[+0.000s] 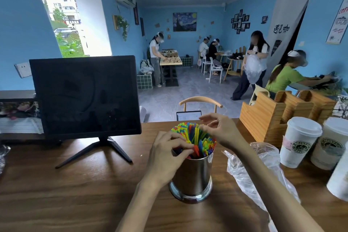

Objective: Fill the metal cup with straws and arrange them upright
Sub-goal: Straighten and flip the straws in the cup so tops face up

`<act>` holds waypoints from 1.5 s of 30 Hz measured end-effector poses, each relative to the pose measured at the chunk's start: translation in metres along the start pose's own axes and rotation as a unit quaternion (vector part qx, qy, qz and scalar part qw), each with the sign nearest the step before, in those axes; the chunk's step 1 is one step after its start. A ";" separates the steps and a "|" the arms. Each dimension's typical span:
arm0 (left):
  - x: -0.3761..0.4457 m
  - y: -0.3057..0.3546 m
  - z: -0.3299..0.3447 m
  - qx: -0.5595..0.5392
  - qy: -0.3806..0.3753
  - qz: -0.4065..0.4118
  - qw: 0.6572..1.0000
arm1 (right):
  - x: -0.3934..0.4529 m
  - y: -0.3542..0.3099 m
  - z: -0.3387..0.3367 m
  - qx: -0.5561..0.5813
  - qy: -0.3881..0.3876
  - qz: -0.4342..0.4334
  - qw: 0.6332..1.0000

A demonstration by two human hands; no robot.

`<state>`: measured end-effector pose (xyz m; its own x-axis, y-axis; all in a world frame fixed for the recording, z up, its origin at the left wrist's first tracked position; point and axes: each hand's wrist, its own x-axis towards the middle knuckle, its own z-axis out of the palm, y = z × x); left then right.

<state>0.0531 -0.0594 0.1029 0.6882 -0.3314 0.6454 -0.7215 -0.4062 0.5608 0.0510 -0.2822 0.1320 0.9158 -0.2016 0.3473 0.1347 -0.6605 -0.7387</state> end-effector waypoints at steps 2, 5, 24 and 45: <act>-0.001 -0.002 0.002 -0.013 -0.006 -0.009 1.000 | 0.000 0.006 0.005 0.010 -0.035 0.019 0.999; -0.002 -0.001 -0.001 -0.014 -0.005 -0.009 1.000 | -0.003 0.008 0.006 0.045 -0.005 0.018 0.999; 0.003 -0.025 0.007 -0.233 0.020 -0.212 0.949 | -0.018 0.009 0.005 -0.006 0.005 -0.011 1.000; -0.021 -0.015 0.020 0.097 0.087 -0.072 0.989 | -0.048 -0.005 0.017 -0.018 0.008 -0.160 0.987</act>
<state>0.0506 -0.0632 0.0704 0.7474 -0.1142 0.6545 -0.5769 -0.6000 0.5542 0.0130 -0.2566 0.1096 0.8219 0.0101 0.5695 0.4023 -0.7181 -0.5679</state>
